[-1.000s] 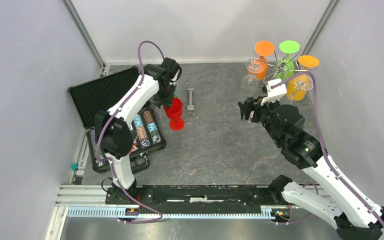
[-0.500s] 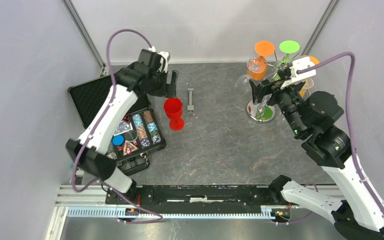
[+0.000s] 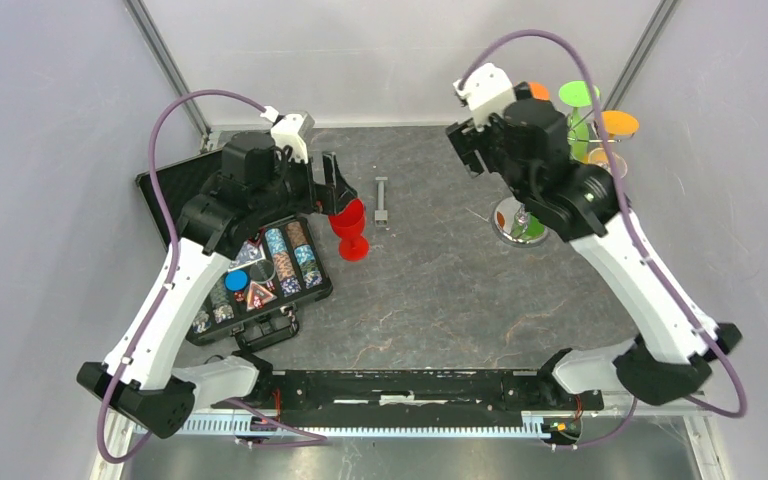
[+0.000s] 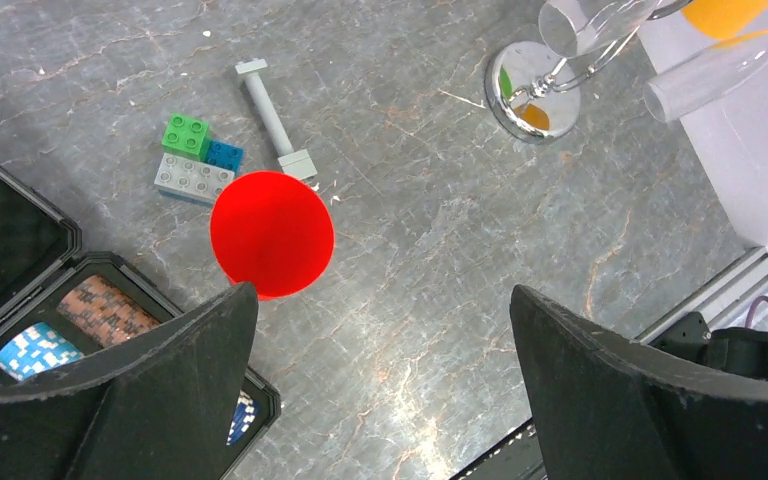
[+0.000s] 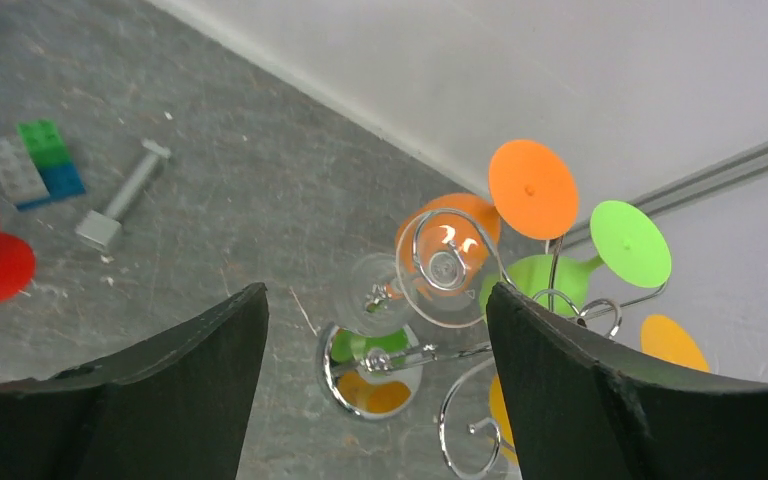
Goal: Take the wine glass off the wine glass rack
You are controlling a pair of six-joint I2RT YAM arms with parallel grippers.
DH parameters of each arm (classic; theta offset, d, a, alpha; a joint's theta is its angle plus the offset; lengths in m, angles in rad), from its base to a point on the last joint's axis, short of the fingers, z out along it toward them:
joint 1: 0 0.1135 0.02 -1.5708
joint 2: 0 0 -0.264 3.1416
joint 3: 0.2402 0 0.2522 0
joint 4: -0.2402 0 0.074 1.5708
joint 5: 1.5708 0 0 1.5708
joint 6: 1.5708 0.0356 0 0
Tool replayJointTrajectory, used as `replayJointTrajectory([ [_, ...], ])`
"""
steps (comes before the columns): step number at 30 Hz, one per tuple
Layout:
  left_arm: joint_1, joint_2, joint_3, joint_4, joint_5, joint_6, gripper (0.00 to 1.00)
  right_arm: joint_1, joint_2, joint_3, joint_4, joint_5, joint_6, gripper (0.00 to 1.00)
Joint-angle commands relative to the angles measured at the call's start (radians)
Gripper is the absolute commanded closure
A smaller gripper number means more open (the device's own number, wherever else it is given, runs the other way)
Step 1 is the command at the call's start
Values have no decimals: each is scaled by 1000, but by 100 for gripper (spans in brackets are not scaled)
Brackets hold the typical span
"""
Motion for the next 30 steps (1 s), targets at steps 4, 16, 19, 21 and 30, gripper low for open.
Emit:
replayJointTrajectory([
  [4,2,-42,-59,93,-6,-58,0,3,212,198,-184,199,-48,15],
  [16,5,-49,-84,92,-43,-48,0,3,352,225,-181,386,-113,28],
  [19,6,-54,-95,91,-44,-44,0,3,364,212,-168,421,-127,31],
  [21,6,-55,-101,91,-41,-41,0,3,361,186,-132,431,-169,32],
  [30,10,-53,-127,97,-31,-32,0,1,324,62,-9,437,-318,39],
])
